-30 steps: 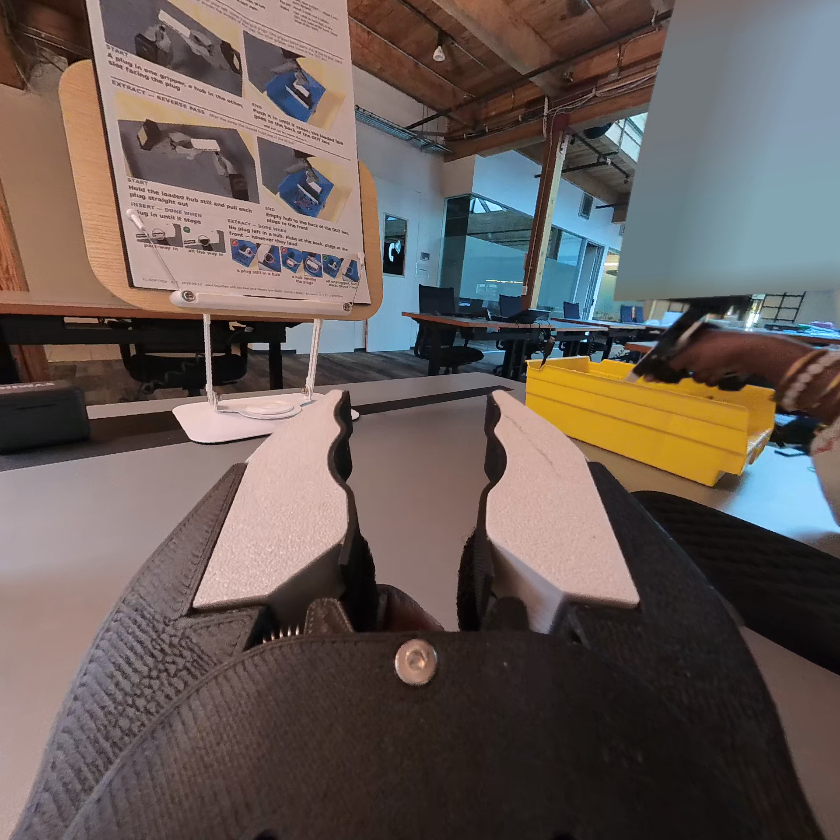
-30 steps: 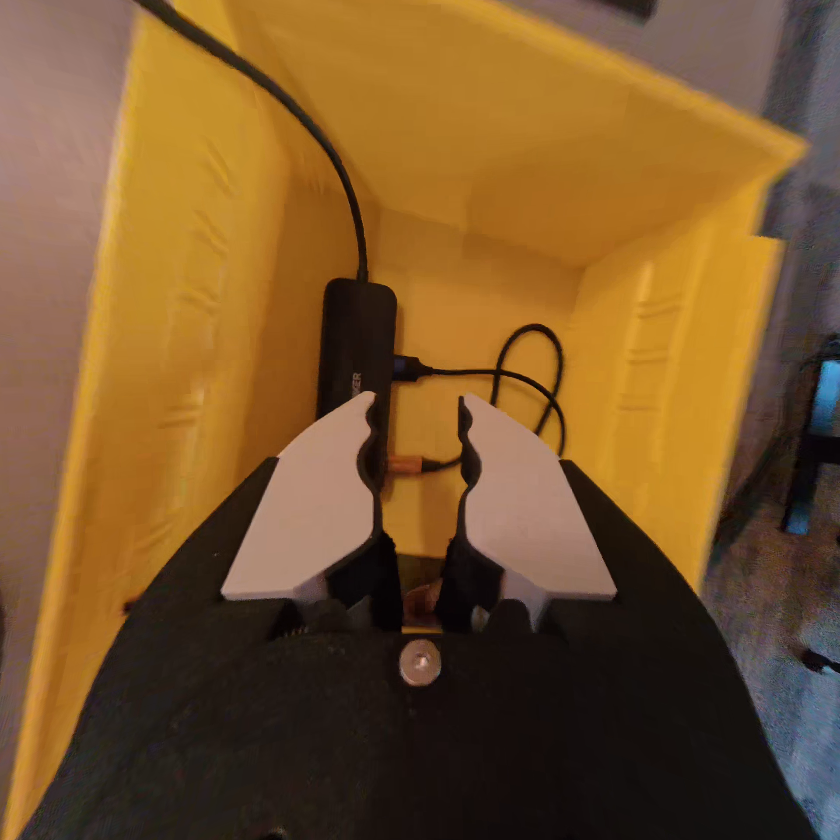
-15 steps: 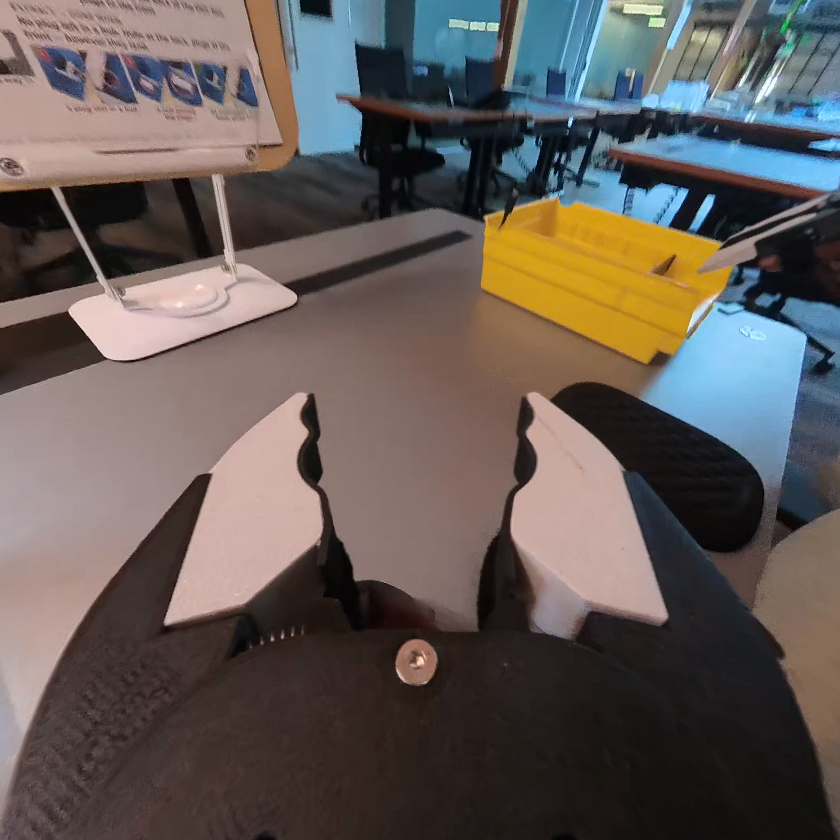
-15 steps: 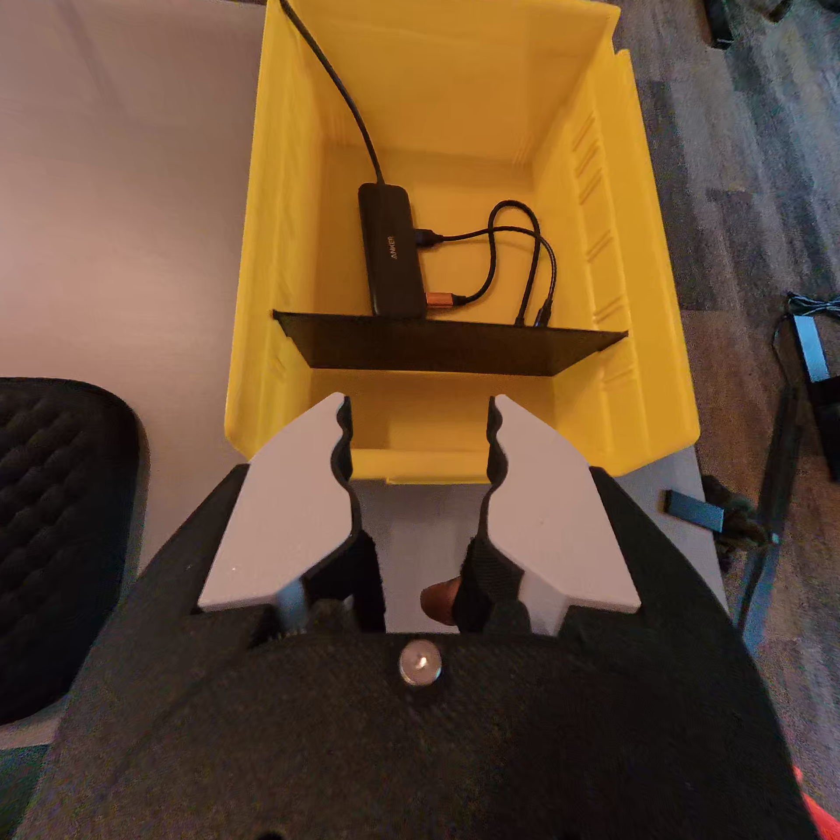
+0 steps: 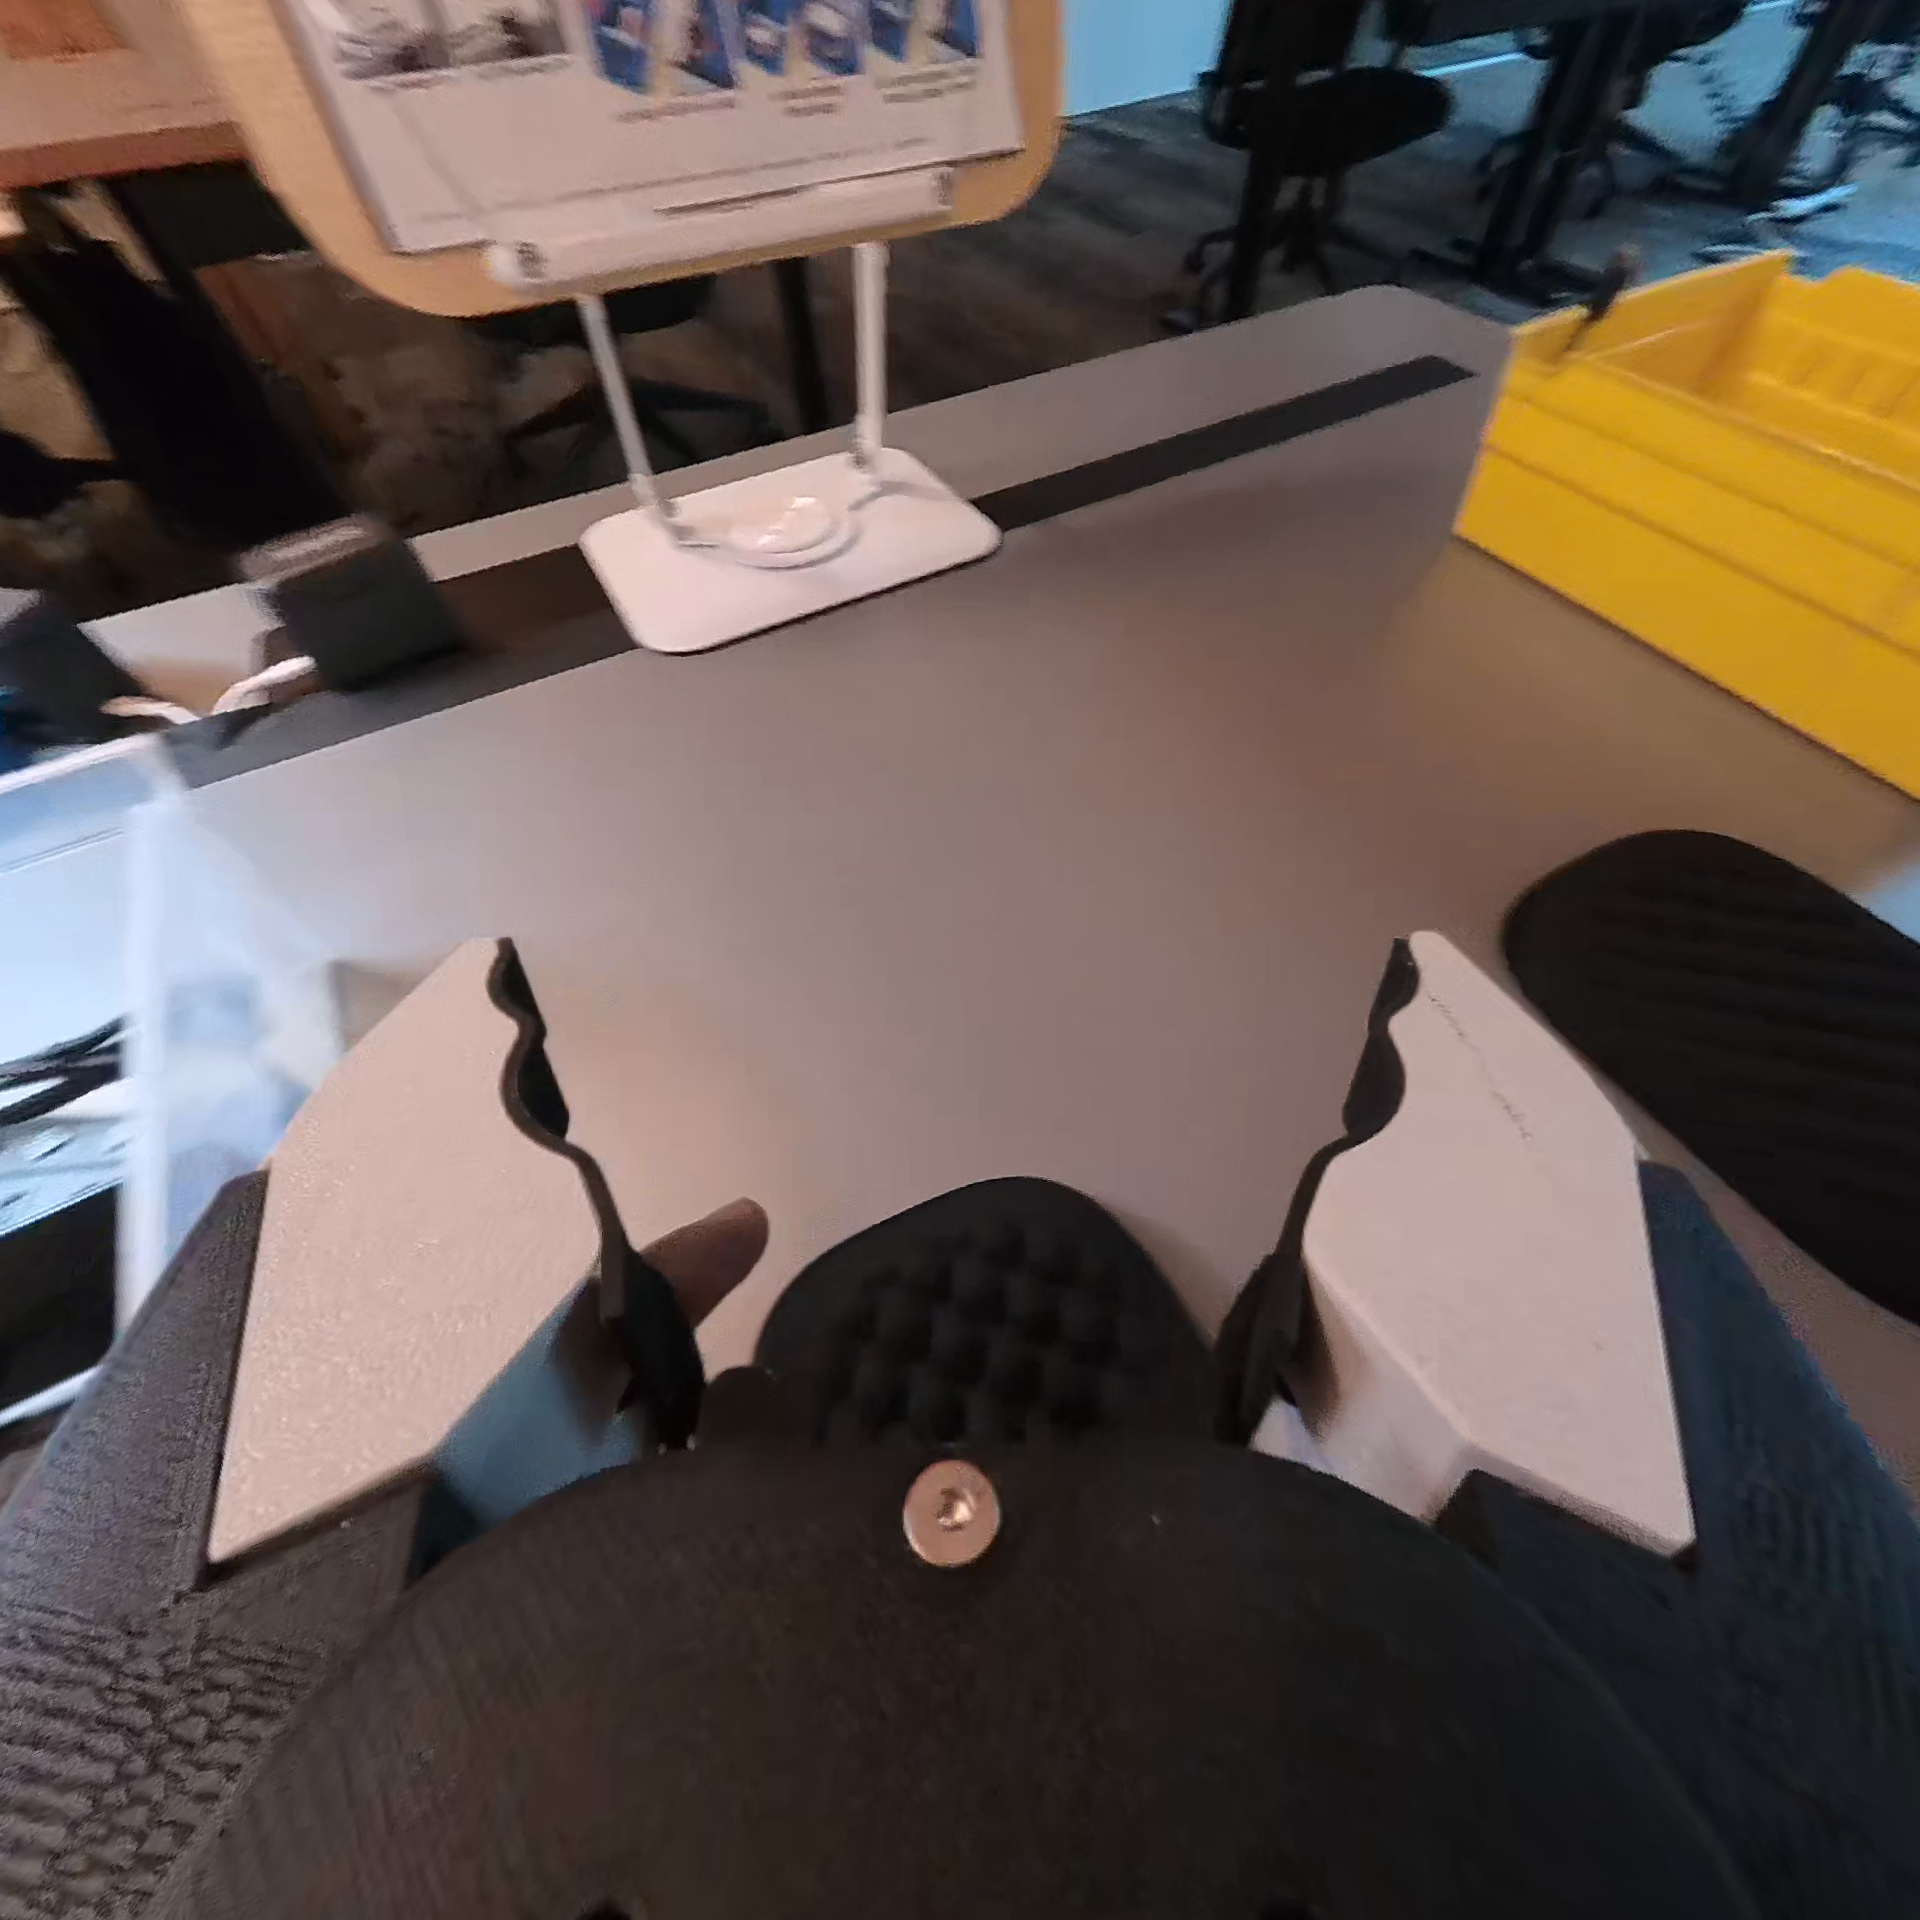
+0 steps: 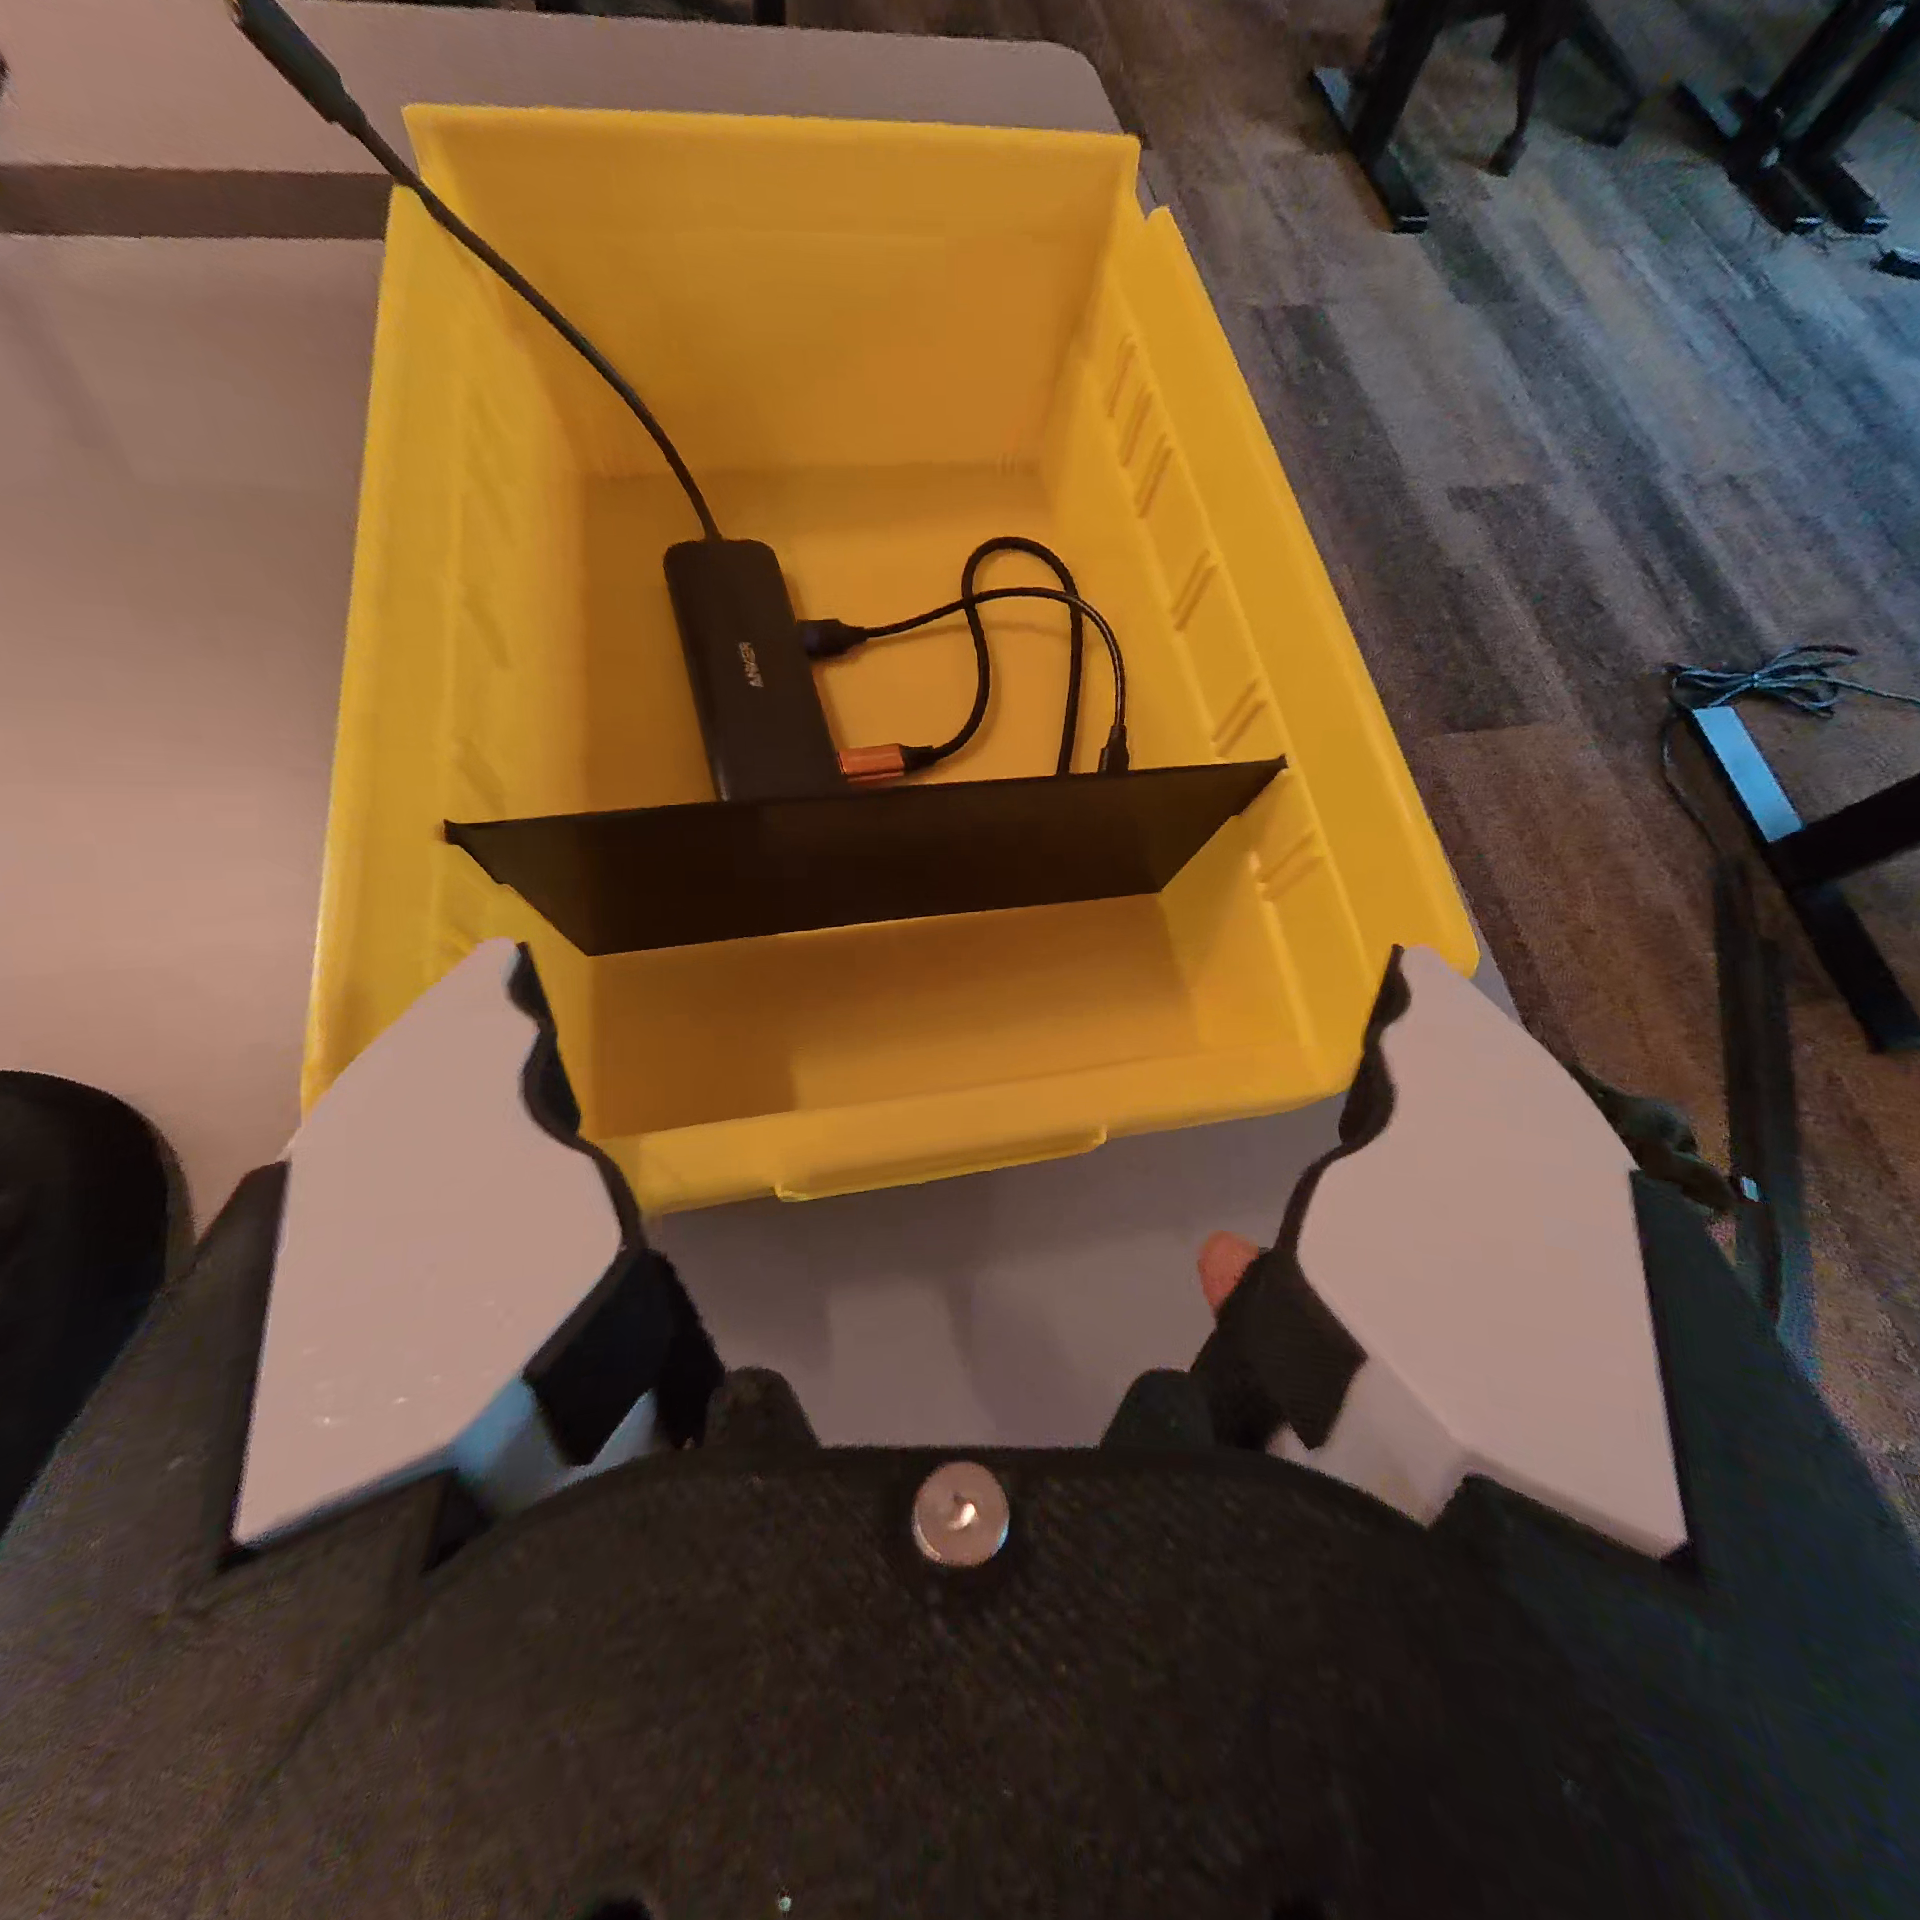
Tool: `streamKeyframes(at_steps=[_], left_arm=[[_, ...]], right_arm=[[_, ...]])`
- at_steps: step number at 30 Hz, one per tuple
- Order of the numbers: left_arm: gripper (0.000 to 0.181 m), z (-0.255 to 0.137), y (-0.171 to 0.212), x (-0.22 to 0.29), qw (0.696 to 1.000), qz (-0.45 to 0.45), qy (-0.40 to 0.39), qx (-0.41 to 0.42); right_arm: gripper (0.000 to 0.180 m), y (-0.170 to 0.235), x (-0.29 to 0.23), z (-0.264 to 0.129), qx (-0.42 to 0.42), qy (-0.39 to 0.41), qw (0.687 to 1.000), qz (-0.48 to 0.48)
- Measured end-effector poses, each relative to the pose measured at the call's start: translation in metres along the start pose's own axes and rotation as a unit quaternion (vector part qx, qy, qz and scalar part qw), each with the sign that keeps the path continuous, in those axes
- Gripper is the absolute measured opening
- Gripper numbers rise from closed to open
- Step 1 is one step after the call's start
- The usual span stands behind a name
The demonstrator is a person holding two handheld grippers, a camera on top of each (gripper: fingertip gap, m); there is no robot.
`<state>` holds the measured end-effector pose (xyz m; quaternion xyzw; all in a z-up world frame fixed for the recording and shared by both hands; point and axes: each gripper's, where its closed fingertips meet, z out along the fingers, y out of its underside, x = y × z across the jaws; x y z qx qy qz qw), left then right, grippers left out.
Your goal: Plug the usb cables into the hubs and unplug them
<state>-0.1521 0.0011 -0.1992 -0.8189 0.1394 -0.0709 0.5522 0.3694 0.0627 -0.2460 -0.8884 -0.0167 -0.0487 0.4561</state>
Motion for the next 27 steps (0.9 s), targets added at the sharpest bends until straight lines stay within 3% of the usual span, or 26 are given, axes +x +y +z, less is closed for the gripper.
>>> streamKeyframes(at_steps=[1,2,3,4,5,8,11,13,17,18,22,23,27], left_arm=[[0.145,-0.006,-0.001,-0.011,1.000,-0.003,-0.022,0.005],[0.145,-0.013,-0.002,-0.023,0.999,-0.008,-0.042,0.011],[0.144,-0.020,-0.003,-0.034,0.998,-0.015,-0.061,0.017],[0.142,-0.026,-0.001,-0.045,0.997,-0.022,-0.078,0.018],[0.139,-0.032,0.001,-0.055,0.995,-0.028,-0.097,0.016],[0.133,-0.045,0.006,-0.075,0.990,-0.038,-0.134,0.014],[0.128,-0.050,0.011,-0.085,0.987,-0.045,-0.153,0.010],[0.125,-0.050,0.012,-0.089,0.986,-0.046,-0.159,0.006],[0.121,-0.048,0.010,-0.089,0.986,-0.043,-0.161,0.011],[0.121,-0.047,0.009,-0.089,0.986,-0.043,-0.161,0.012],[0.123,-0.044,0.008,-0.087,0.988,-0.040,-0.149,0.015],[0.125,-0.043,0.008,-0.087,0.988,-0.041,-0.147,0.012],[0.130,-0.039,0.008,-0.088,0.989,-0.036,-0.144,0.007]], right_arm=[[0.129,-0.002,0.000,-0.001,0.002,-0.001,1.000,-0.007],[0.093,-0.002,-0.003,-0.003,0.002,-0.010,1.000,-0.018],[0.039,0.000,-0.007,-0.010,0.005,-0.032,0.999,-0.034],[0.007,-0.003,-0.013,-0.012,0.016,-0.051,0.998,-0.042],[0.004,-0.006,-0.016,-0.014,0.024,-0.061,0.997,-0.043],[0.009,-0.004,-0.017,-0.010,0.008,-0.062,0.997,-0.045],[0.035,-0.005,-0.014,0.003,0.004,-0.049,0.998,-0.040],[0.002,-0.014,-0.013,0.011,0.035,-0.048,0.997,-0.043],[0.001,-0.016,-0.010,0.028,0.039,-0.039,0.998,-0.039],[0.006,-0.017,-0.012,0.031,0.043,-0.043,0.998,-0.030],[0.077,-0.012,-0.010,0.040,0.020,-0.035,0.999,0.001],[0.088,-0.011,-0.008,0.040,0.015,-0.027,1.000,0.004],[0.101,-0.009,-0.008,0.040,0.005,-0.021,1.000,0.005]])
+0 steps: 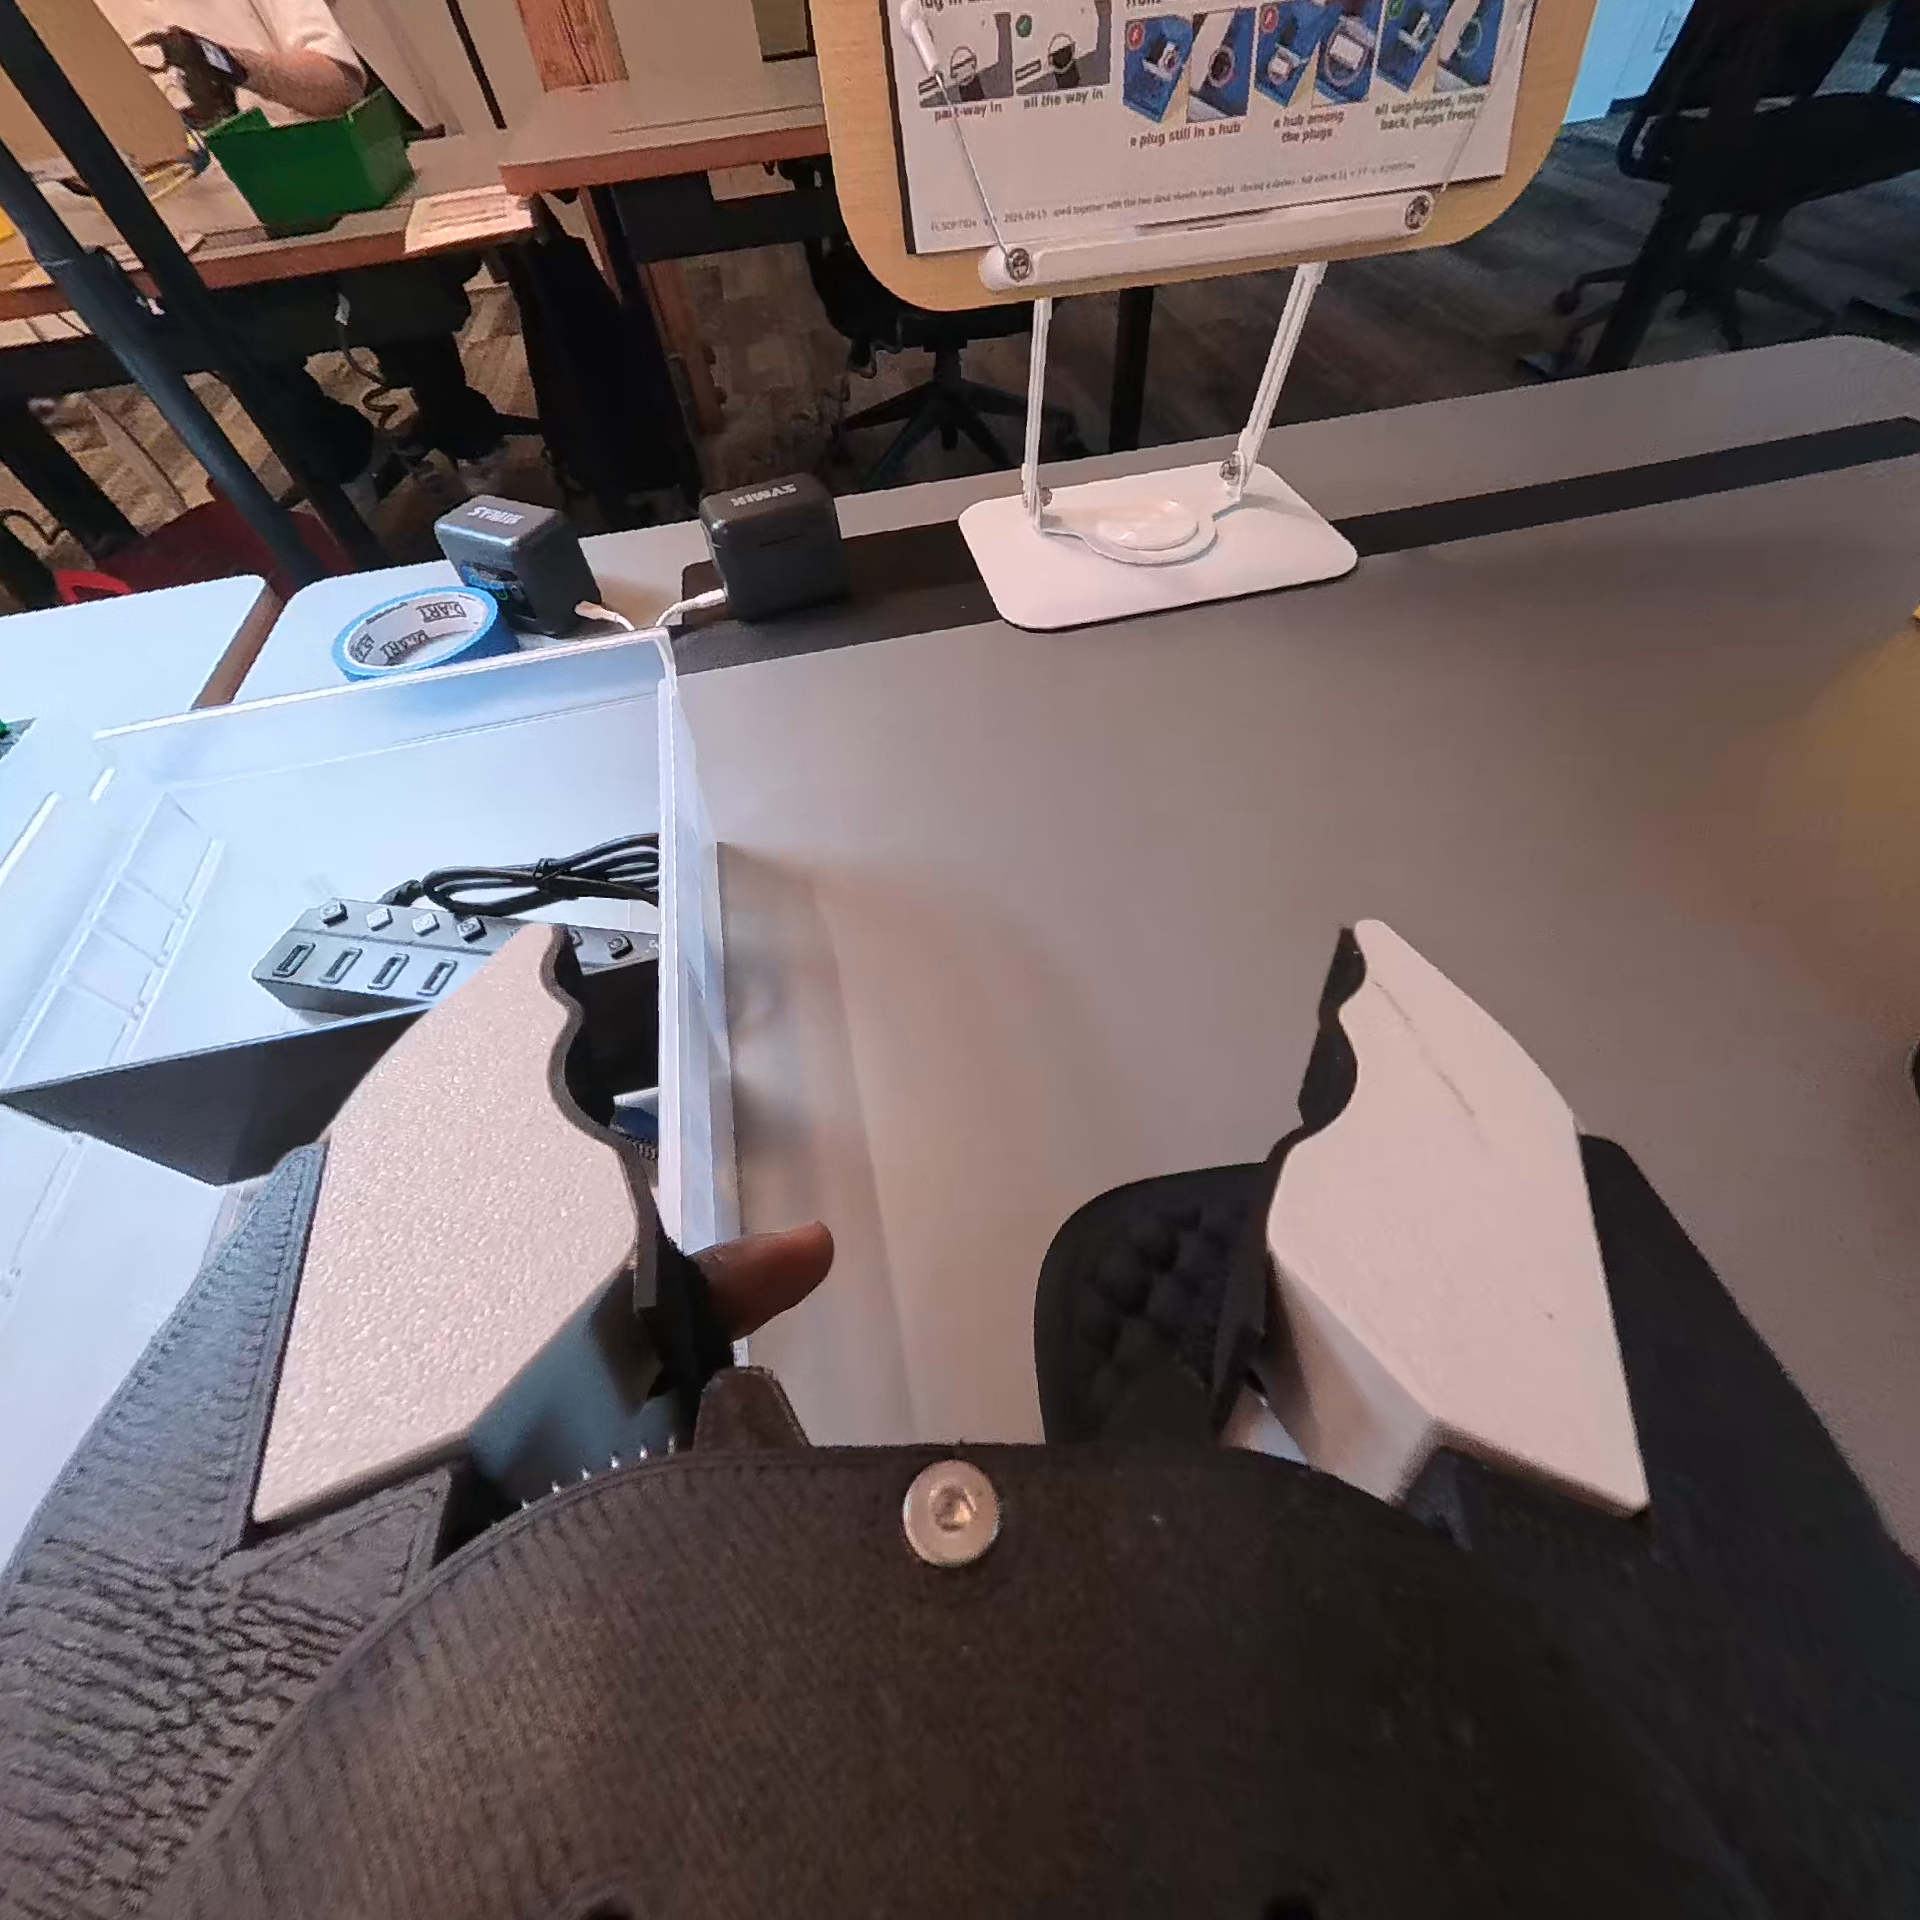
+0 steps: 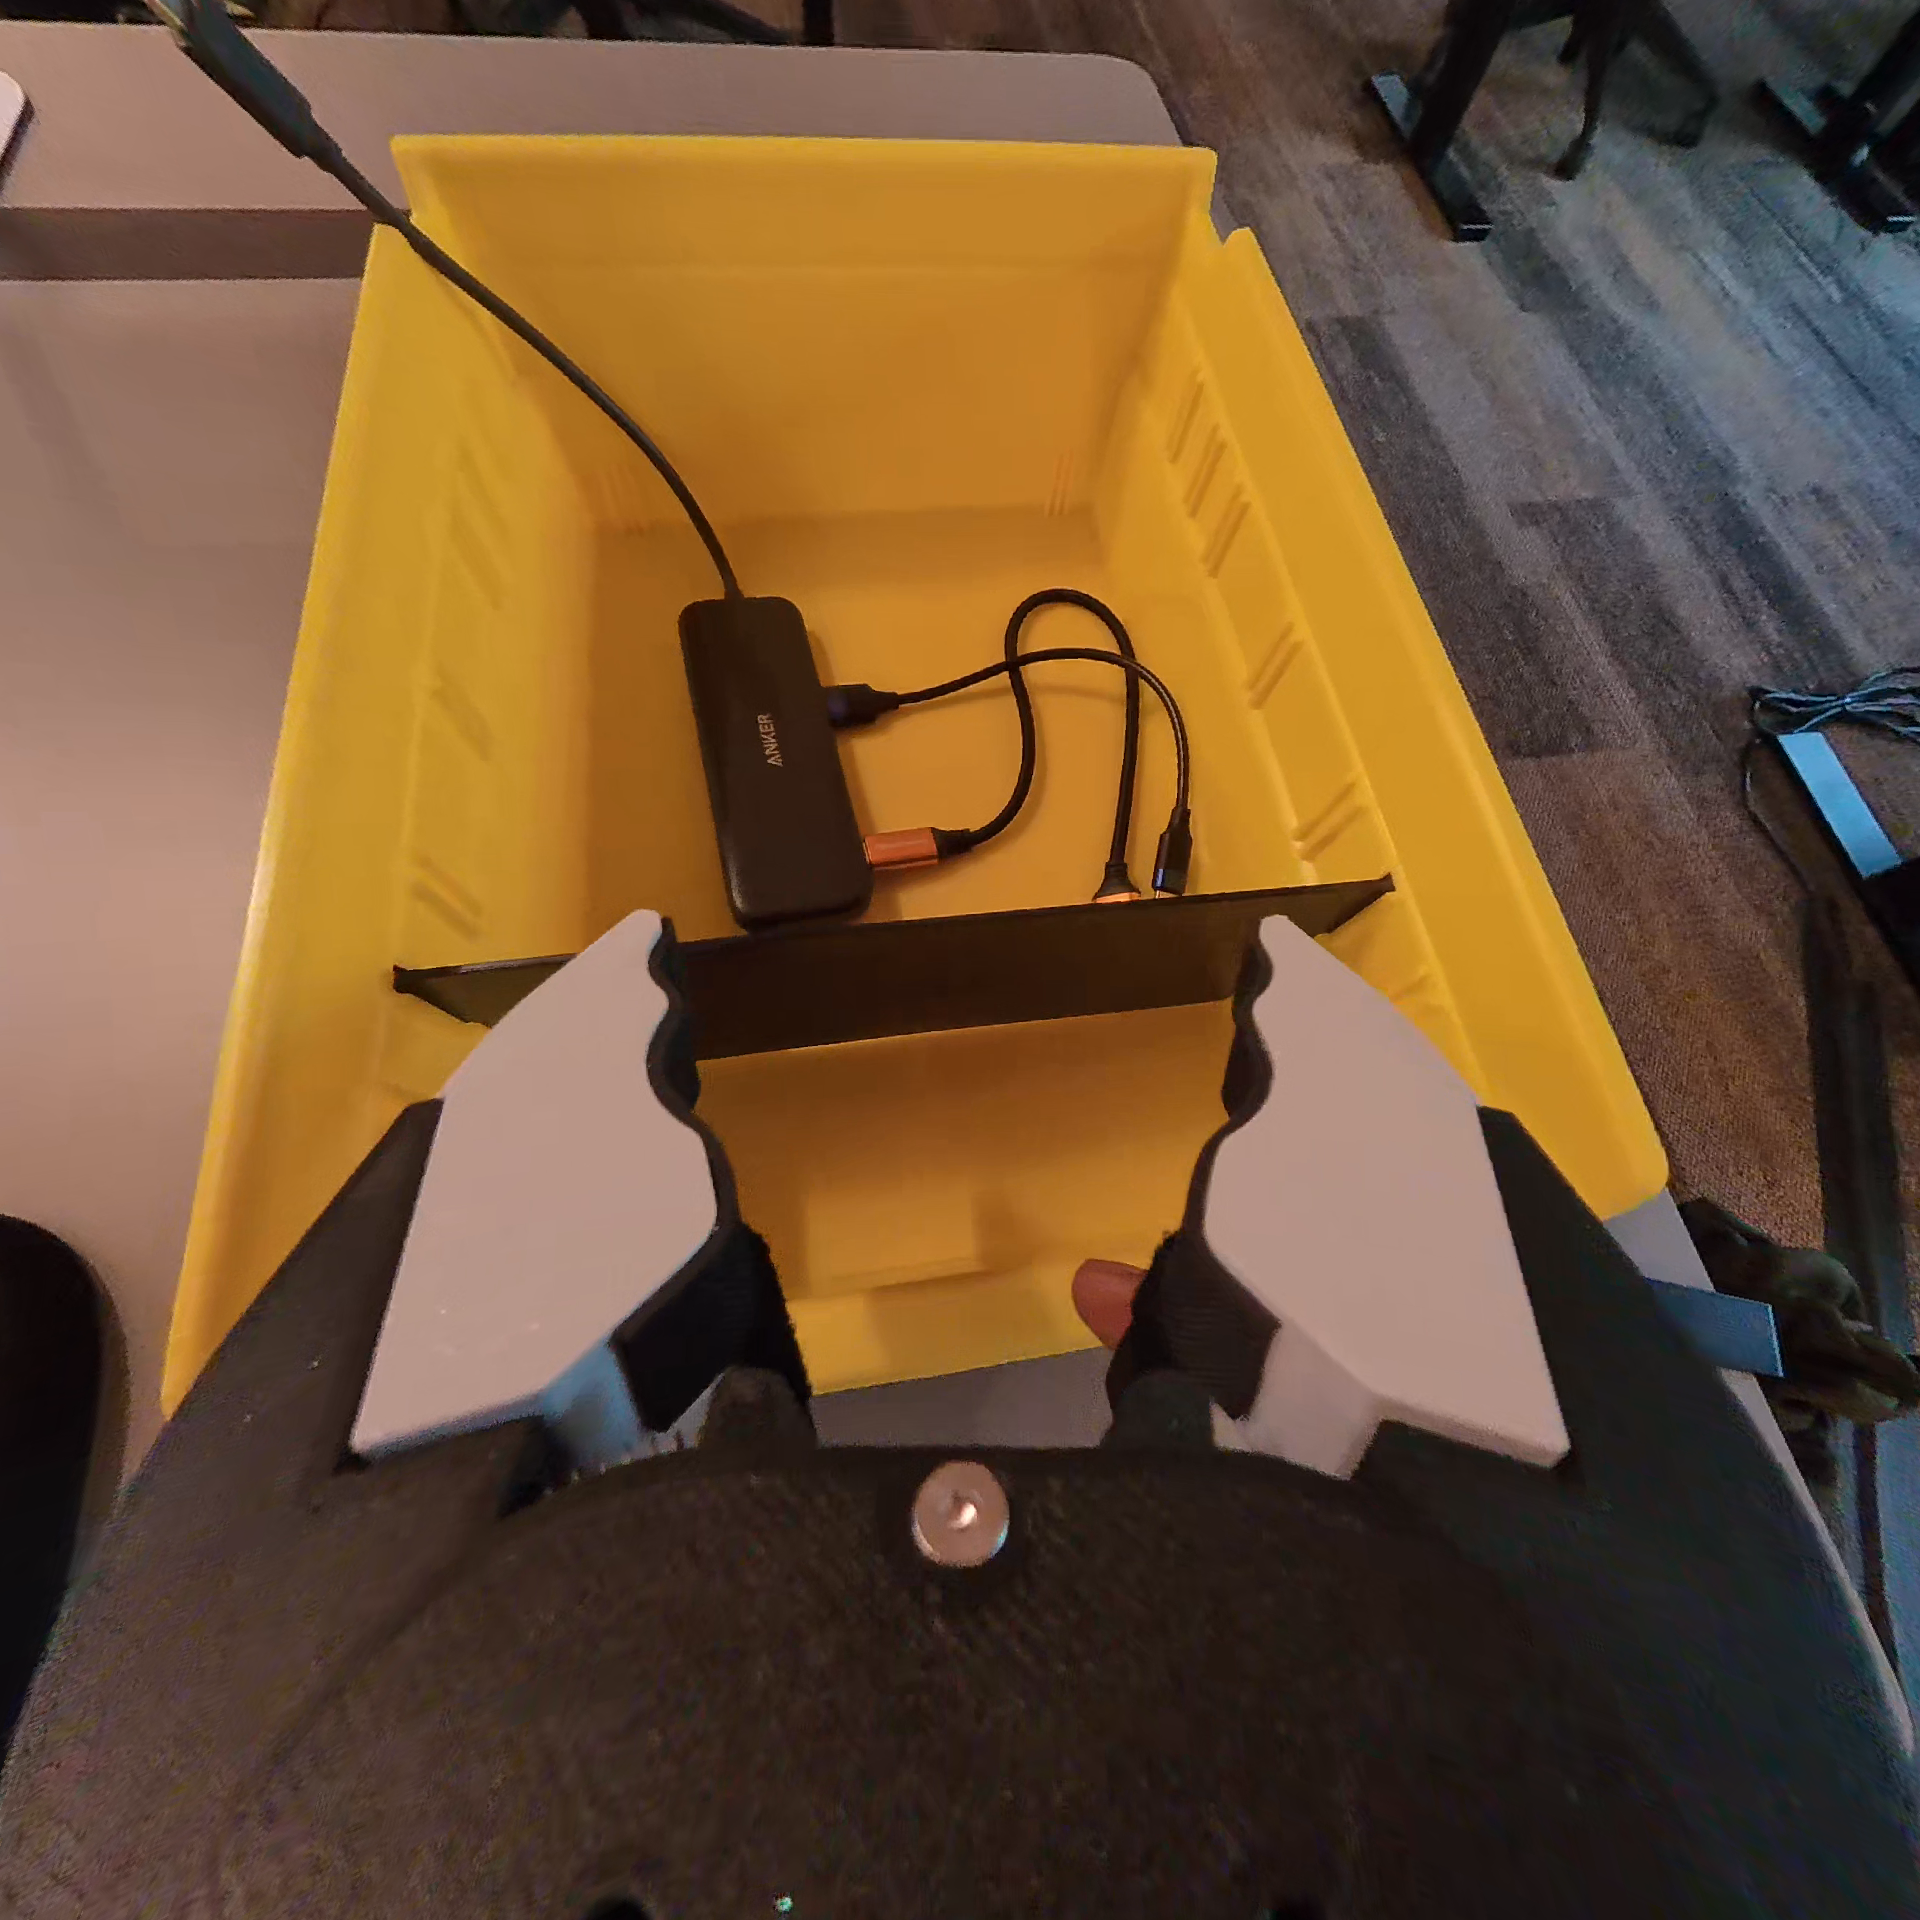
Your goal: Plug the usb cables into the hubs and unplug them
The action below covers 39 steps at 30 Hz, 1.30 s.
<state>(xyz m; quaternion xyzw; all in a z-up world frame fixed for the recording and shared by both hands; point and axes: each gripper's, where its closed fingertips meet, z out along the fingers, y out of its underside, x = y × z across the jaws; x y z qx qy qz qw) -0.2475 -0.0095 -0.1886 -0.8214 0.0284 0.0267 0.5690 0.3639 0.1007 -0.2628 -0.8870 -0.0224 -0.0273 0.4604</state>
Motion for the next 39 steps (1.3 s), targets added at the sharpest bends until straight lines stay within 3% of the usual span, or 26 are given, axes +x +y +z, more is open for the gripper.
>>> streamKeyframes(at_steps=[2,3,4,5,6,12,17,20,26,33,36,39], left_arm=[[0.131,0.002,-0.001,0.001,1.000,0.000,0.002,0.001],[0.131,0.002,0.000,0.001,1.000,0.001,0.002,0.000],[0.131,0.003,0.000,0.001,1.000,0.001,0.002,0.000],[0.131,0.004,0.000,0.000,1.000,0.000,0.000,0.000],[0.130,0.004,0.001,0.000,1.000,-0.001,-0.003,-0.002],[0.130,0.004,0.002,0.001,1.000,0.003,0.004,-0.005],[0.131,0.005,-0.001,-0.001,1.000,0.009,0.000,-0.004],[0.130,0.006,-0.003,0.000,1.000,0.012,0.001,-0.003],[0.129,0.008,0.001,0.000,1.000,0.011,-0.001,-0.009],[0.128,0.007,0.000,-0.002,1.000,0.011,-0.006,-0.008],[0.128,0.007,0.002,-0.002,1.000,0.013,-0.005,-0.010],[0.128,0.008,-0.001,-0.003,1.000,0.016,-0.007,-0.008]], right_arm=[[0.095,-0.002,0.000,-0.001,0.006,0.003,1.000,-0.008],[0.071,-0.004,-0.001,-0.003,0.016,0.002,1.000,-0.016],[0.029,-0.006,-0.006,-0.005,0.028,-0.011,0.999,-0.030],[0.002,-0.008,-0.011,-0.006,0.034,-0.028,0.998,-0.043],[0.000,-0.008,-0.013,-0.007,0.032,-0.033,0.998,-0.047],[0.004,-0.006,-0.019,-0.005,0.025,-0.053,0.997,-0.044],[0.005,0.001,-0.015,0.002,0.010,-0.036,0.999,-0.037],[0.004,0.017,-0.014,0.007,-0.042,-0.036,0.998,-0.037],[0.011,0.016,-0.006,-0.003,-0.039,-0.011,0.998,-0.039],[0.038,0.020,0.023,-0.024,-0.045,0.024,0.999,-0.017],[0.071,0.037,0.032,-0.028,-0.082,0.023,0.996,0.000],[0.085,0.041,0.034,-0.023,-0.076,0.019,0.997,0.005]])
